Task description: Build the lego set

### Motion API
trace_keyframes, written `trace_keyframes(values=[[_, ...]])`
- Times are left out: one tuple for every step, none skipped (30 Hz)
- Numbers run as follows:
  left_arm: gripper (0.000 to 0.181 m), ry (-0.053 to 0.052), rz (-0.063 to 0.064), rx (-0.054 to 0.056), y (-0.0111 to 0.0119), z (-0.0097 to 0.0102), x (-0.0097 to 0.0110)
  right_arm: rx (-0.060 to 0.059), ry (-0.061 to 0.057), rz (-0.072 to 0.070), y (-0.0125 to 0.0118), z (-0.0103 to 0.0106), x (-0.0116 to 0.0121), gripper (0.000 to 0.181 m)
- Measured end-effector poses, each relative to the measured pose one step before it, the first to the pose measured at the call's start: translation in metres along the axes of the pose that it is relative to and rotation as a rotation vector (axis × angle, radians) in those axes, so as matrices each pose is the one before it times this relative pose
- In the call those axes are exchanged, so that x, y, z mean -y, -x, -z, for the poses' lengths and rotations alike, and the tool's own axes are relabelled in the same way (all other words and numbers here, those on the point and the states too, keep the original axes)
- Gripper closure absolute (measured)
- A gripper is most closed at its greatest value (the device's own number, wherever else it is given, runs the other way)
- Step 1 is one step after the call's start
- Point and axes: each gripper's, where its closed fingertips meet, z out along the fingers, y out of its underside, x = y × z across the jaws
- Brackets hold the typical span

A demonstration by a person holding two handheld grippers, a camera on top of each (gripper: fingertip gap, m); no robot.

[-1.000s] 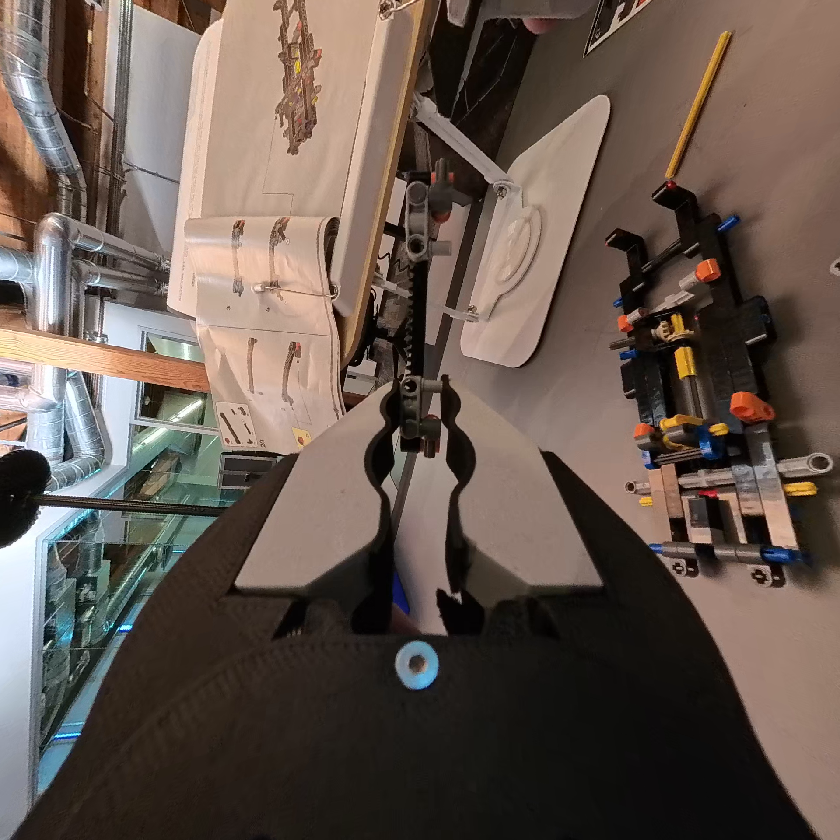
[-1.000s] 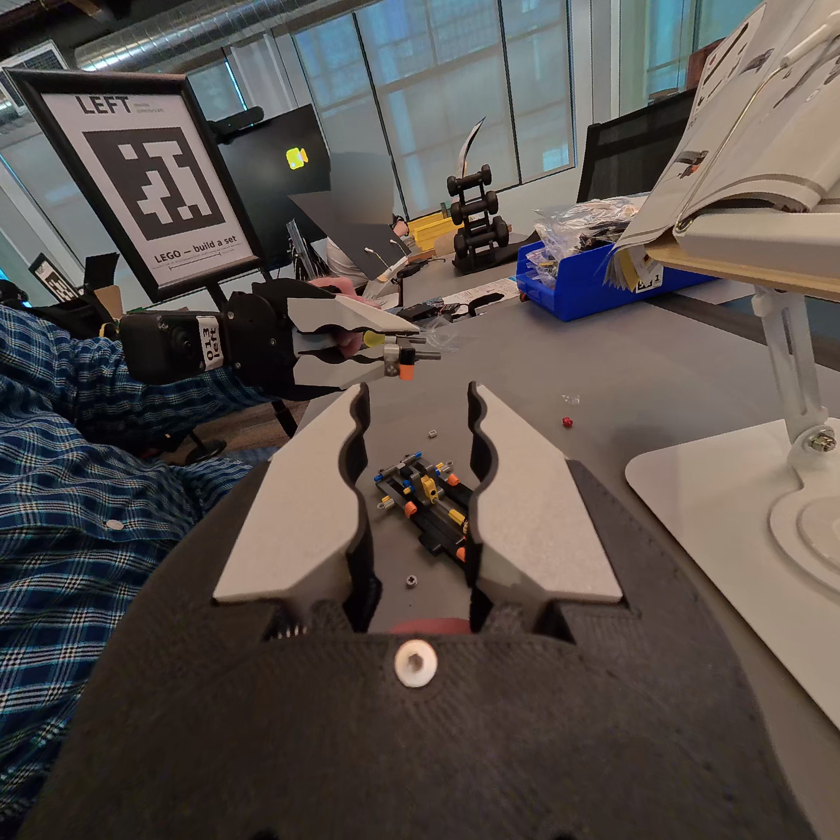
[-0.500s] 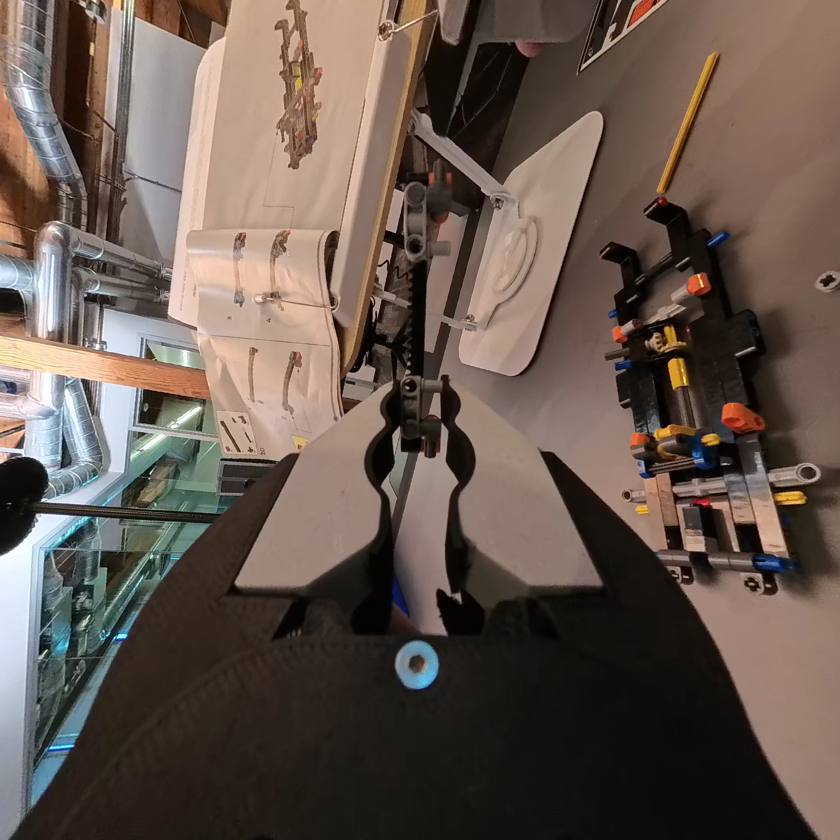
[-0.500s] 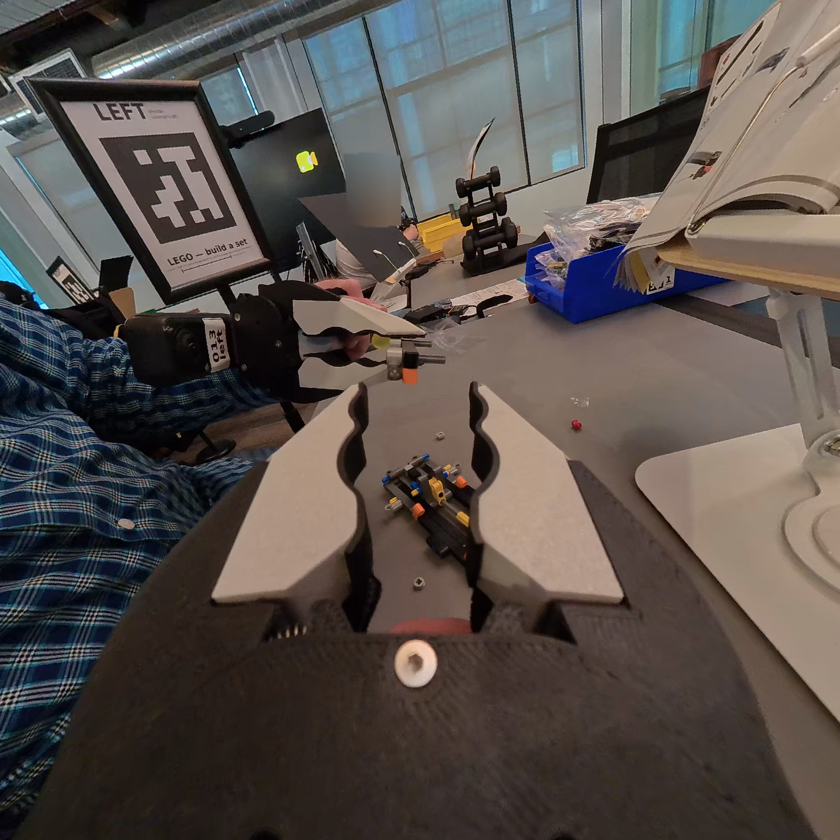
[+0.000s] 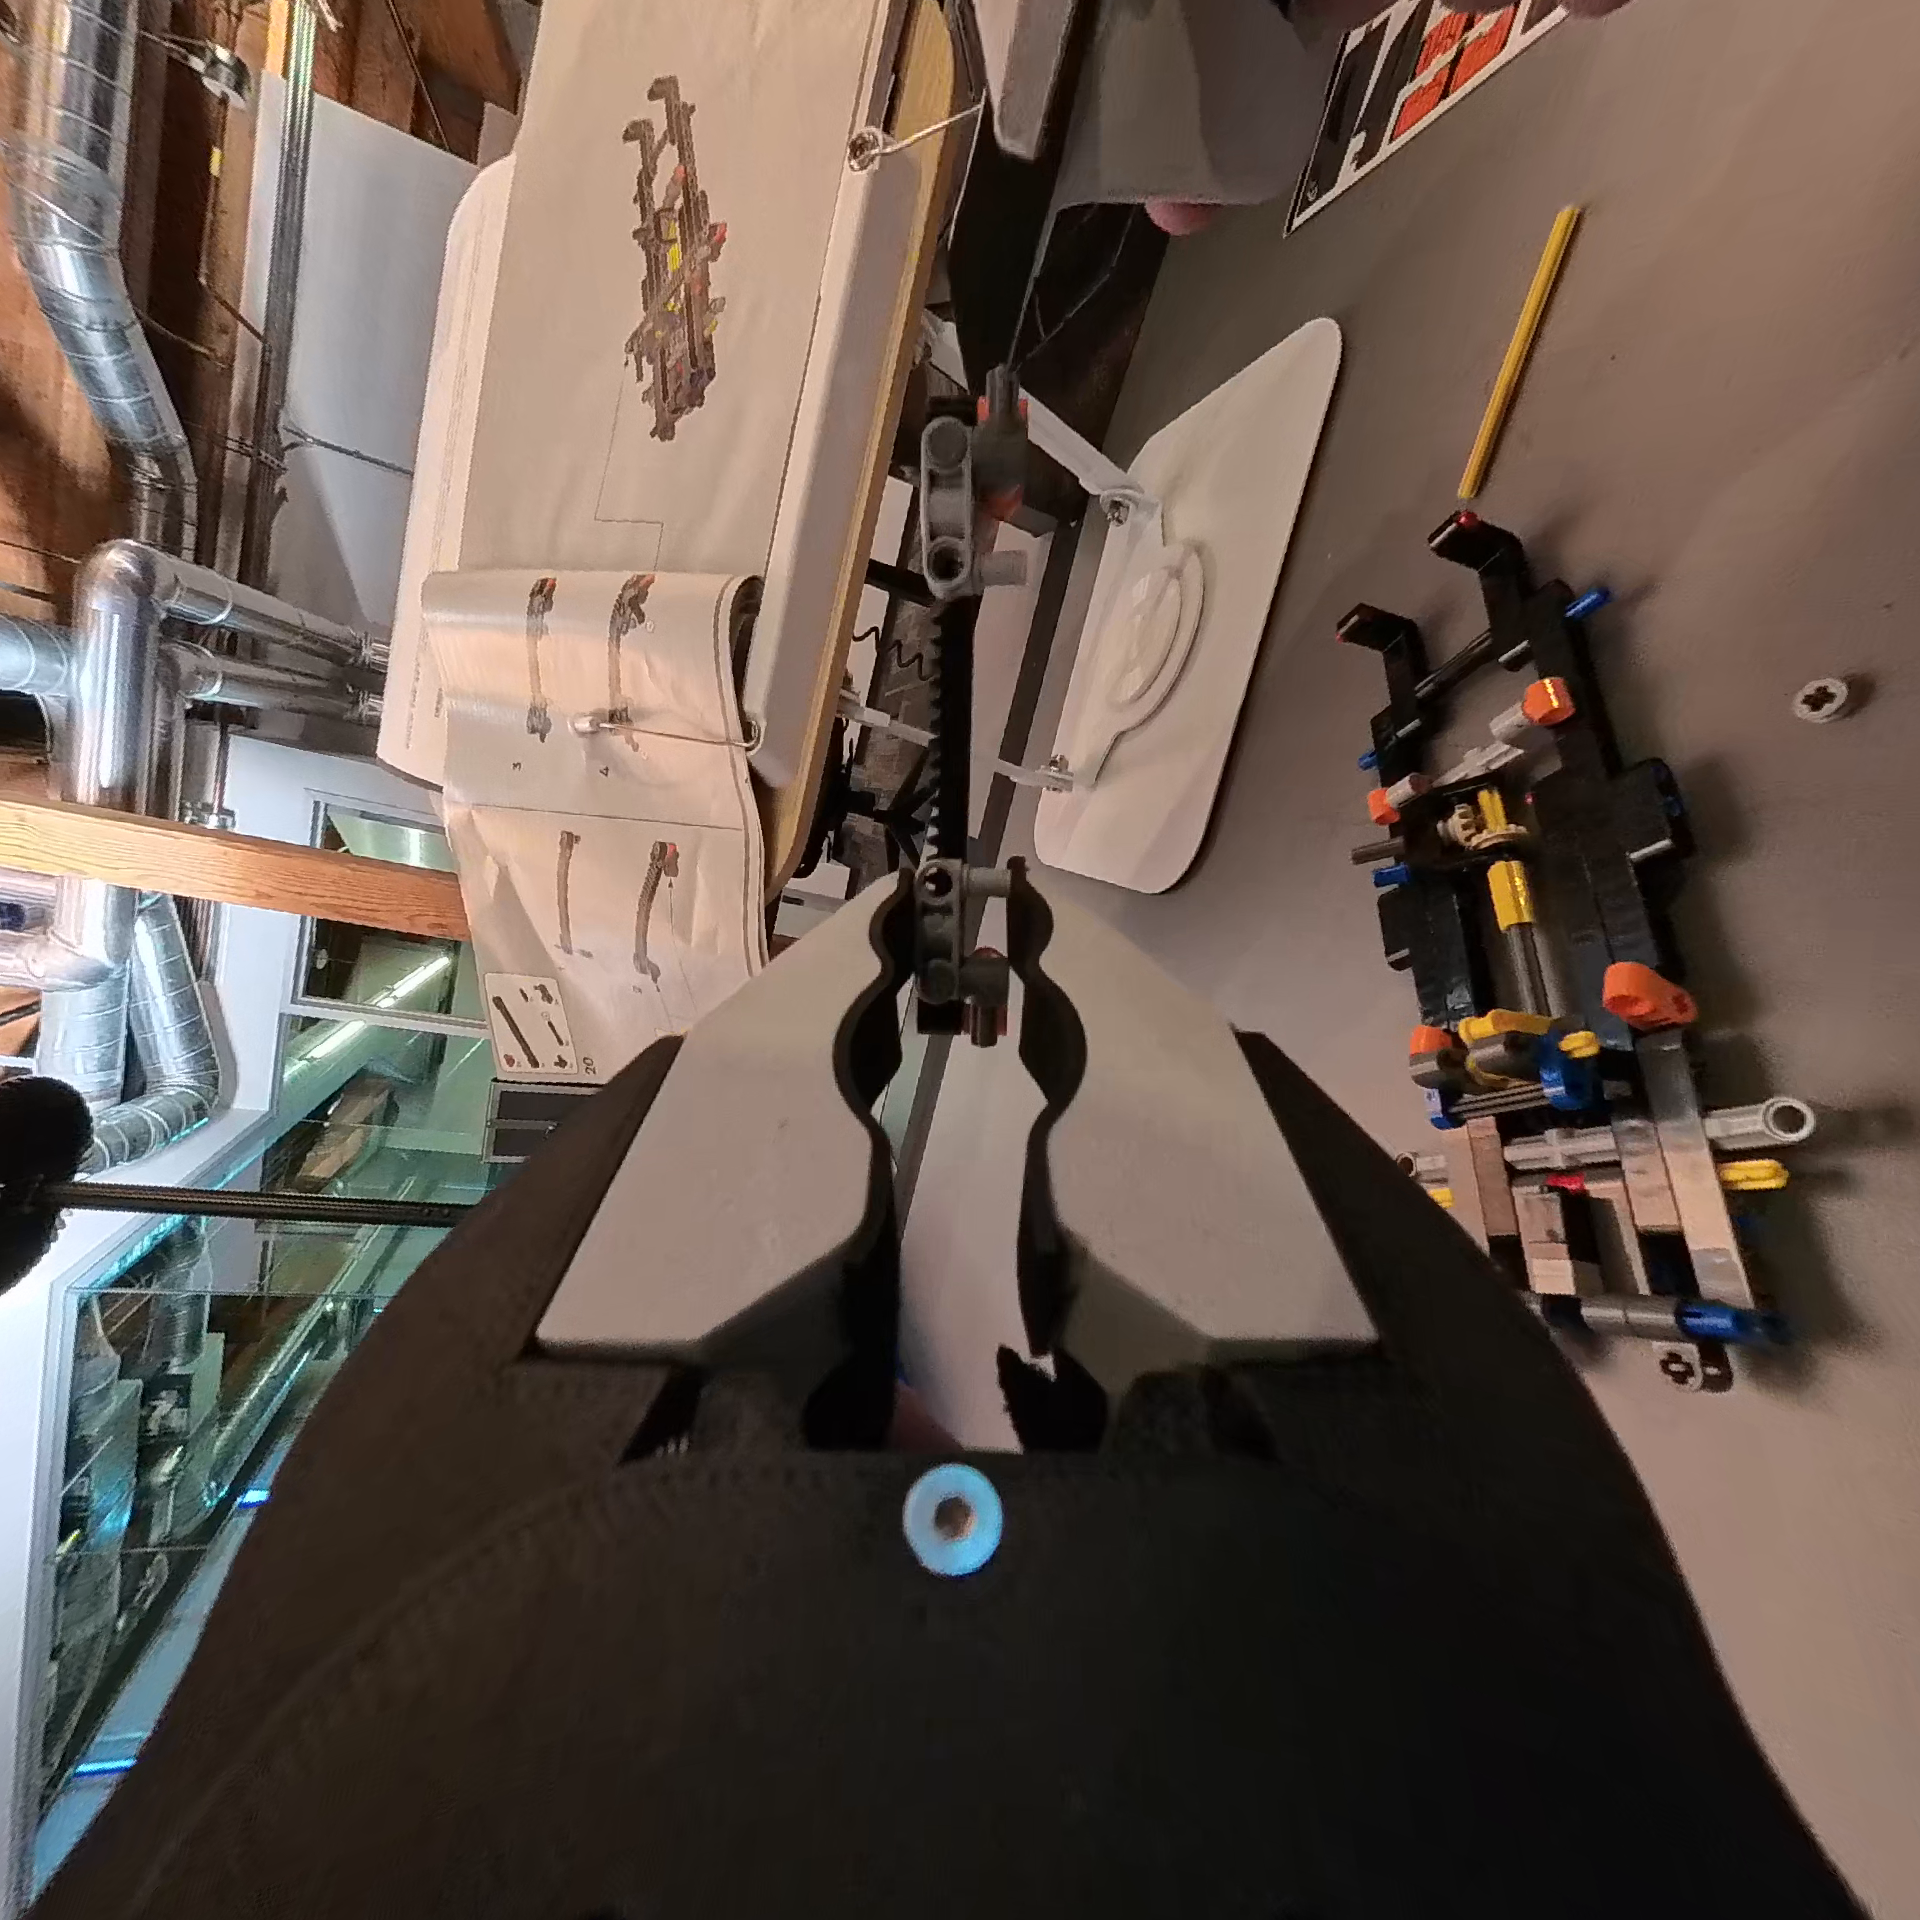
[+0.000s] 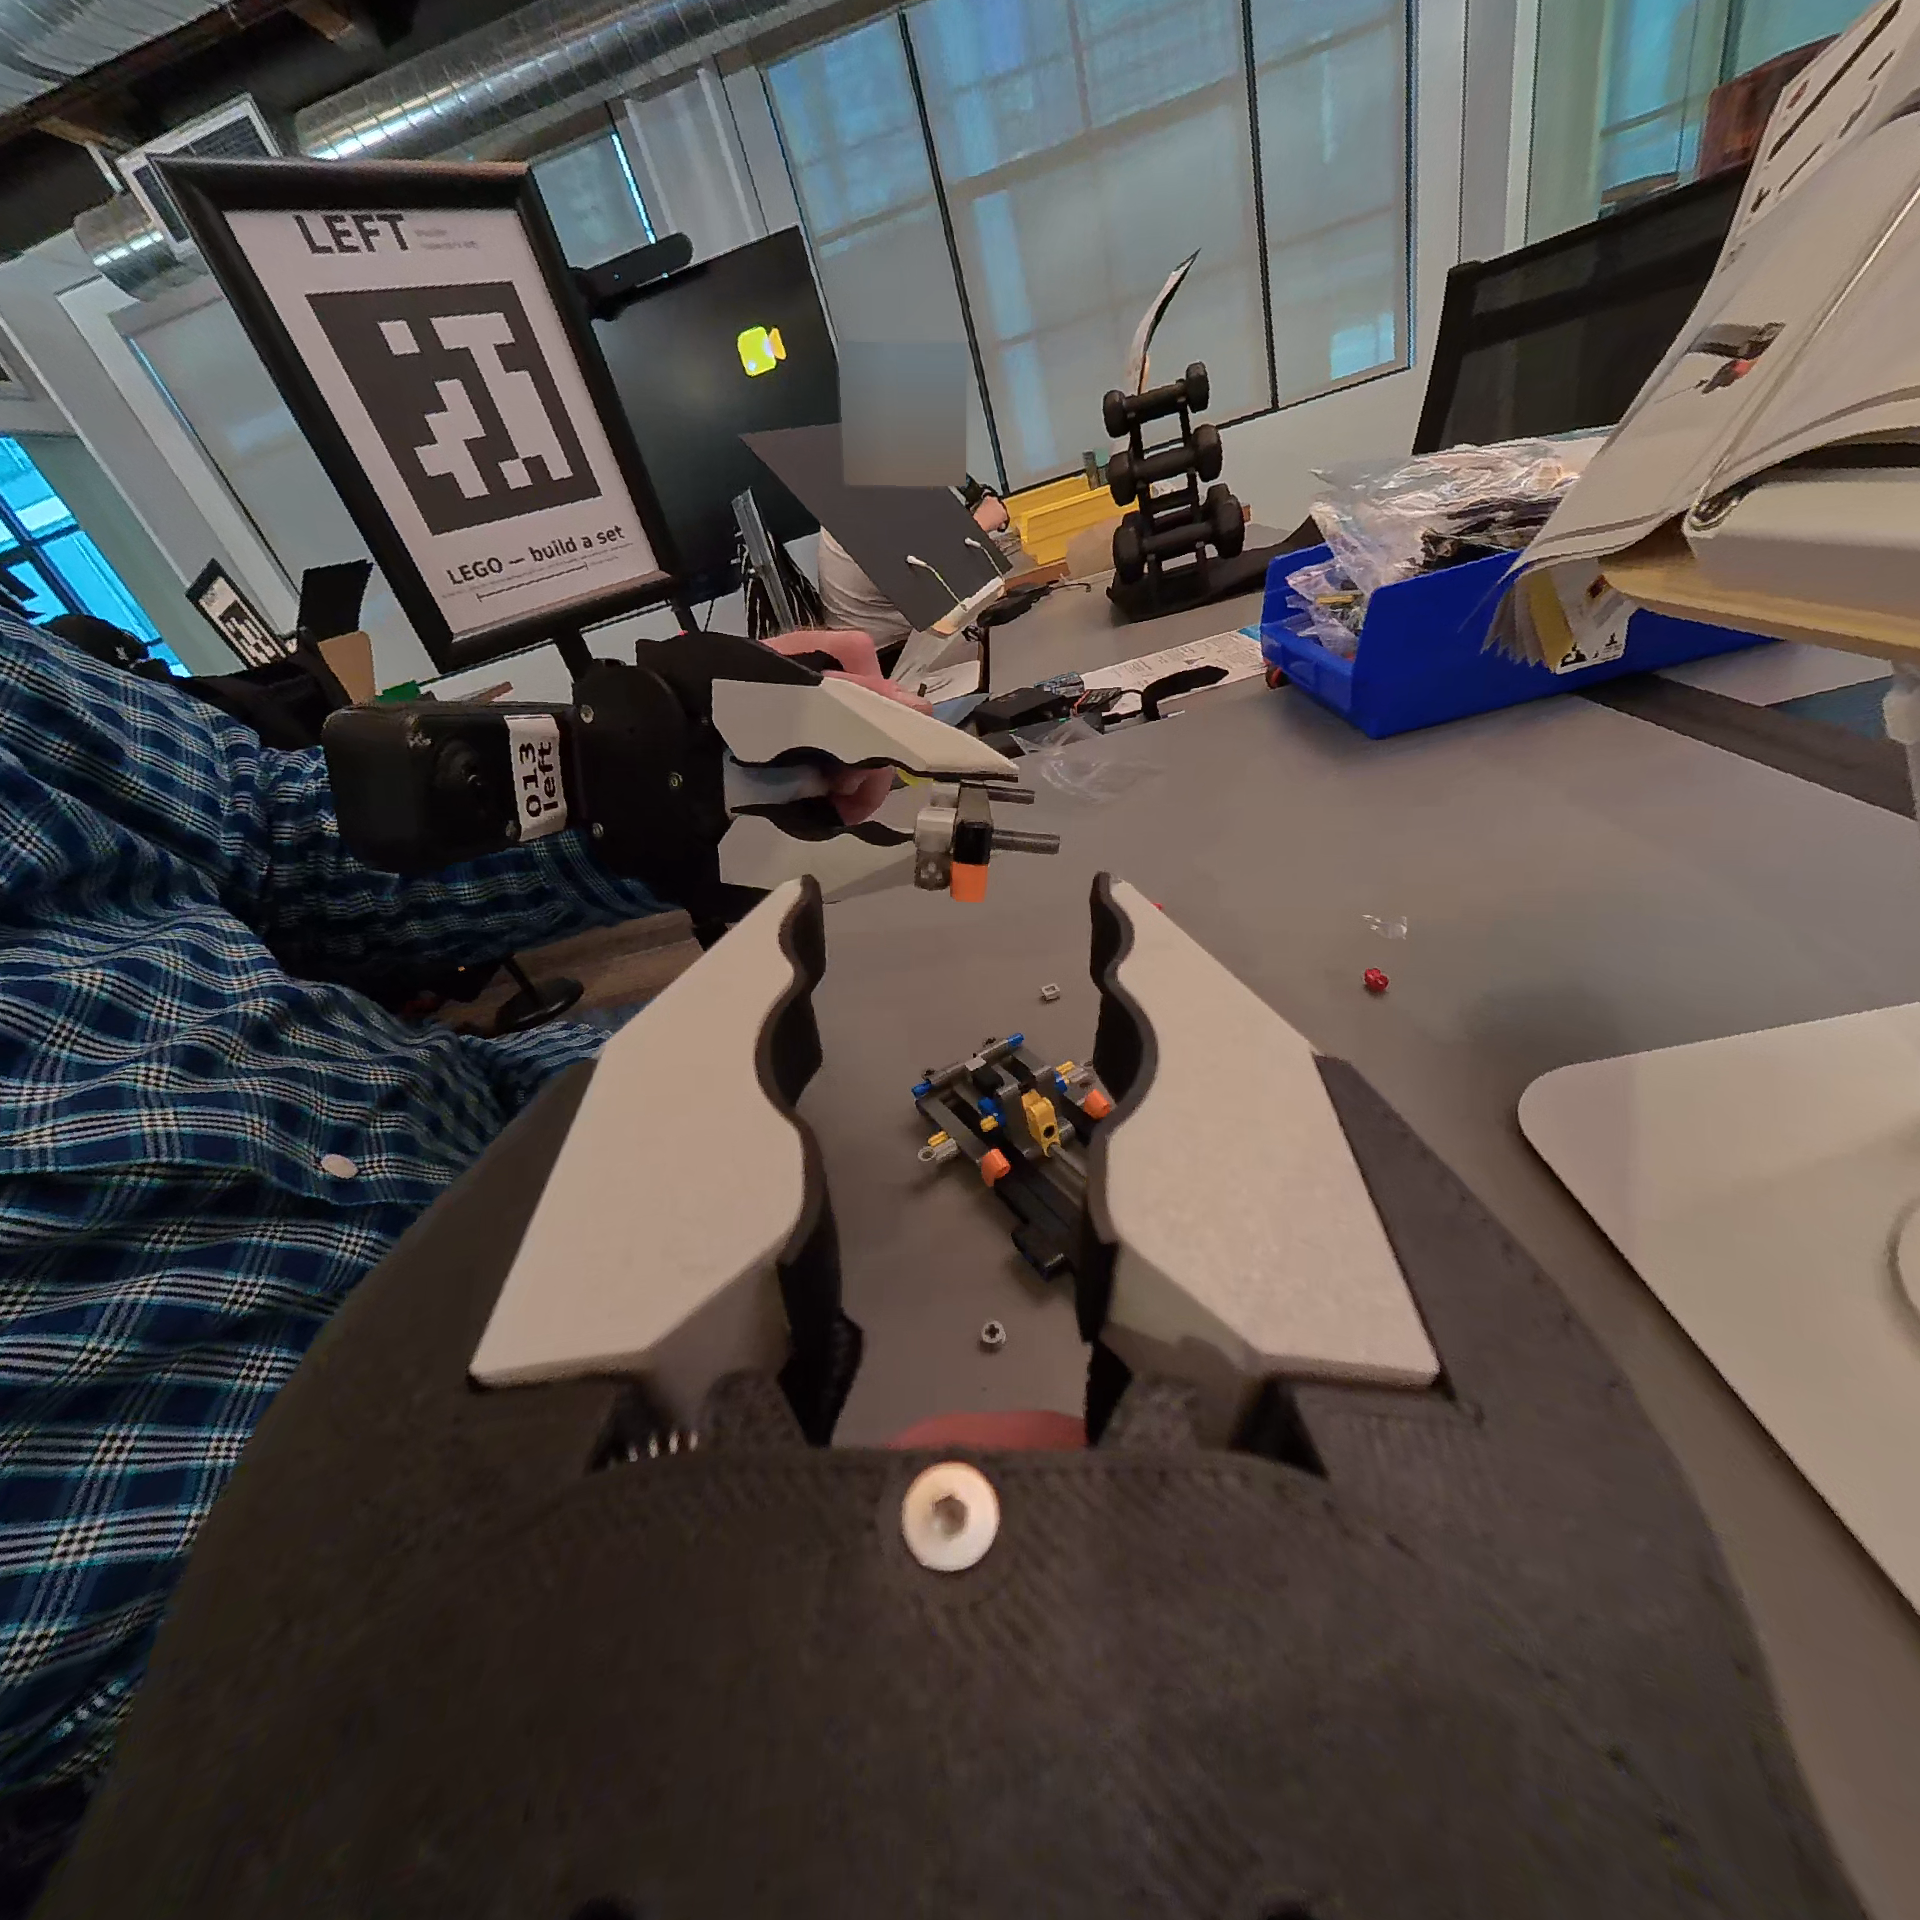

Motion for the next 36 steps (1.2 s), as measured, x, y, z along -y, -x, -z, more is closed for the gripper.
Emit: trace_keyframes(values=[[0.166,-0.0005,0.0005,0.0001,0.00023,-0.00019,0.00005,0.0042,-0.0005,0.0,0.00074,0.00001,0.00014,0.131],[0.166,0.0005,-0.0005,0.0004,0.0001,-0.00017,-0.00029,0.0037,0.0001,0.0,0.00069,-0.00007,-0.00007,0.131],[0.166,0.0001,-0.0004,0.0001,0.00007,-0.0003,-0.00023,0.0026,0.0003,0.0001,0.00043,-0.00012,0.00003,0.13],[0.166,0.0,0.0002,-0.0005,-0.00003,-0.0001,-0.00009,0.0023,0.0007,0.0001,0.00045,-0.00012,-0.00014,0.13],[0.167,0.0,-0.0001,-0.0006,-0.0001,-0.00021,-0.00012,0.0025,0.0011,0.0001,0.00047,-0.0001,-0.0002,0.13],[0.166,0.0011,-0.0006,-0.0004,-0.00009,-0.00015,-0.0004,0.0028,0.0002,0.0002,0.00058,-0.00008,0.00002,0.129],[0.166,0.0006,0.0003,-0.0001,-0.00017,-0.00009,-0.00023,0.0032,-0.0005,0.0004,0.00061,-0.00012,0.00011,0.128],[0.166,-0.0001,0.0013,-0.0005,-0.00013,-0.00001,-0.00008,0.0026,0.0002,0.0009,0.00062,-0.00012,0.00009,0.128],[0.167,-0.0006,0.0005,0.0,-0.00015,0.00004,0.00005,0.0022,0.0009,0.0009,0.00059,-0.0002,-0.00013,0.127],[0.166,0.0,-0.0002,0.0,-0.00008,-0.00002,-0.00004,0.002,0.001,0.001,0.00043,-0.00014,-0.00022,0.127],[0.166,0.0006,-0.0004,-0.0005,-0.00012,-0.00008,-0.00011,0.0026,0.0005,0.0011,0.00058,-0.0001,-0.00005,0.127],[0.166,0.0011,-0.001,-0.0005,0.00002,-0.00014,-0.00036,0.0023,-0.0001,0.0011,0.00061,-0.00018,0.0,0.127],[0.166,0.0016,-0.0007,0.0015,0.00038,0.00002,-0.0005,0.0014,0.0004,0.0013,0.00042,-0.00011,0.00006,0.127],[0.166,0.0016,-0.0003,0.0013,0.00059,-0.00003,-0.00063,0.0003,0.001,0.0014,0.00023,-0.00006,-0.00012,0.127],[0.166,0.0036,-0.0018,0.0038,0.00116,0.00021,-0.00128,-0.0004,0.0008,0.0013,0.00001,0.0001,-0.00005,0.126],[0.167,0.0048,0.0005,0.0053,0.00178,0.00017,-0.00177,-0.0008,0.0007,0.001,-0.00011,0.00013,0.0,0.126],[0.167,0.0052,0.0043,0.0064,0.00242,0.0003,-0.0022,-0.0018,-0.0002,0.0007,-0.00024,0.0003,0.00012,0.126],[0.167,0.0051,0.0048,0.0067,0.00269,0.00042,-0.00208,-0.0018,-0.0015,0.0008,-0.00028,0.00046,0.00054,0.126],[0.167,0.0037,0.002,0.0071,0.00277,0.00061,-0.00153,-0.0015,-0.0017,0.0006,-0.0002,0.00054,0.00047,0.126],[0.167,0.0033,0.0003,0.0057,0.00232,0.00071,-0.00139,-0.0016,-0.0016,0.0005,-0.00024,0.00045,0.00055,0.126],[0.167,0.0028,-0.0006,0.0037,0.00167,0.0006,-0.00128,-0.0006,-0.0025,0.0011,0.00013,0.00039,0.00082,0.125],[0.167,0.0029,-0.0013,0.0029,0.00132,0.00036,-0.00128,0.0002,-0.0024,0.0013,0.00033,0.00022,0.00067,0.125],[0.167,0.0021,0.0001,0.0015,0.00082,0.00039,-0.00093,0.0008,-0.0012,0.0009,0.00029,0.00014,0.00023,0.125],[0.167,0.0008,0.0,0.0011,0.00053,0.00017,-0.00062,-0.0001,0.0009,-0.0004,-0.00012,-0.00011,-0.0003,0.125],[0.167,0.0001,-0.0011,0.0009,0.00031,0.00019,-0.00041,-0.0001,0.0021,-0.0013,-0.00017,-0.0002,-0.00056,0.125],[0.167,0.0007,-0.0006,0.0012,0.00019,-0.00007,-0.00031,-0.0004,0.0017,-0.0007,-0.00018,-0.00014,-0.00041,0.125],[0.167,0.0002,-0.0002,0.0008,0.00012,-0.0002,-0.00024,-0.0011,0.0013,0.0001,-0.00029,-0.00008,-0.00036,0.125],[0.167,-0.001,0.001,0.0004,0.00003,-0.00007,0.00004,-0.0013,0.0004,0.0001,-0.00034,-0.00001,-0.00013,0.125],[0.167,-0.0013,0.001,0.0004,-0.00005,-0.00009,0.00028,-0.0016,-0.0007,-0.0012,-0.00057,0.00013,-0.00009,0.125],[0.167,-0.0008,0.0005,0.0006,0.00002,-0.00005,0.00021,-0.001,-0.0011,-0.0021,-0.00044,0.00023,0.00008,0.125],[0.167,-0.0015,0.0,0.0005,-0.00014,-0.00001,0.00045,-0.0008,-0.0016,-0.0019,-0.00042,0.00019,0.00016,0.125],[0.167,-0.0013,-0.0005,-0.0001,-0.0002,0.0001,0.00042,-0.0001,-0.0019,-0.0016,-0.00022,0.0,0.00015,0.126],[0.167,-0.001,-0.0007,0.0,-0.0002,0.00012,0.00047,0.0011,-0.0004,-0.0007,0.00016,-0.00012,0.00006,0.126],[0.167,-0.0014,-0.0003,-0.0008,-0.00033,0.00019,0.00042,0.0007,0.0008,0.0003,0.00024,-0.00024,-0.00027,0.125],[0.167,-0.0012,-0.0005,-0.0009,-0.00042,0.00019,0.00036,0.0005,0.0009,0.0006,0.0002,-0.00025,-0.00019,0.125],[0.167,-0.0004,-0.0008,-0.0013,-0.00056,0.00011,0.0,0.0008,0.0008,0.0004,0.00015,-0.0002,-0.00025,0.125]])
